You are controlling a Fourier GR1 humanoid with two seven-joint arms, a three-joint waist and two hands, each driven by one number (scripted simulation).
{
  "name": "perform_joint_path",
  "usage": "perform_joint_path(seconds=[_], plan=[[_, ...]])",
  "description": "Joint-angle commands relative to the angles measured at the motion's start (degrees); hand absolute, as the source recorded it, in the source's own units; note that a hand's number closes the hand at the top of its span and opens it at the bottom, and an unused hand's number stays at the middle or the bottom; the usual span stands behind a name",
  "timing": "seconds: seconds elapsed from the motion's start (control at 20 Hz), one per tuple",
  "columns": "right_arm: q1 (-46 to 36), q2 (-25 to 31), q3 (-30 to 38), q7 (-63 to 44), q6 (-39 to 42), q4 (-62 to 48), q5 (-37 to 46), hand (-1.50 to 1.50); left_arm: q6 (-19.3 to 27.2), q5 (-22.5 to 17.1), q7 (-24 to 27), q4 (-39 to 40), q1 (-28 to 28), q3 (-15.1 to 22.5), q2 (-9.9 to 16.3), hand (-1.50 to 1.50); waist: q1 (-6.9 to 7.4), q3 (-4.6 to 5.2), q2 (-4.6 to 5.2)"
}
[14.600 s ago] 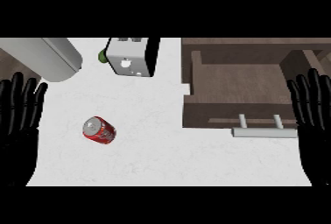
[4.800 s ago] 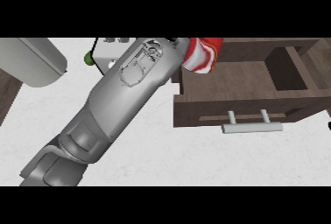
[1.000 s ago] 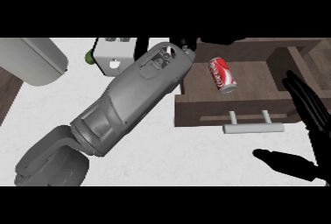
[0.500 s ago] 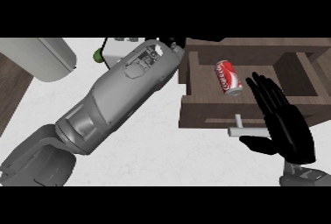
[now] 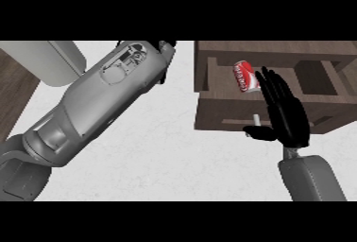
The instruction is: Pick up the can, place it into the drawer and close the drawer
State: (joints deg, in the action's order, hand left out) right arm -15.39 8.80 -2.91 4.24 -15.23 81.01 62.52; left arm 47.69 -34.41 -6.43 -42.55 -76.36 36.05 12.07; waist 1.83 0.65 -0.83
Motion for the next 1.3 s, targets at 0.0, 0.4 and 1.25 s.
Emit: perform_joint_path(seconds=[0.0,0.4,1.25], plan=[[-4.3,-0.7,1.5,0.1,-2.2,-9.2,1.2,-1.50,0.3,1.8,-5.4,-6.8,1.3,0.7,5.2,-1.50,0.51,-0.68,0.46],[-15.3,-0.9,5.6,0.5,-11.3,-26.9,5.4,-1.50,-2.3,2.1,-7.2,-13.9,7.2,0.4,10.0,-1.50,1.99,-0.72,1.13],[-38.9,1.9,14.2,1.3,-25.9,-56.5,7.6,-1.50,-1.3,5.4,-11.4,-30.1,18.4,0.3,16.3,-1.50,3.39,-0.78,2.01]])
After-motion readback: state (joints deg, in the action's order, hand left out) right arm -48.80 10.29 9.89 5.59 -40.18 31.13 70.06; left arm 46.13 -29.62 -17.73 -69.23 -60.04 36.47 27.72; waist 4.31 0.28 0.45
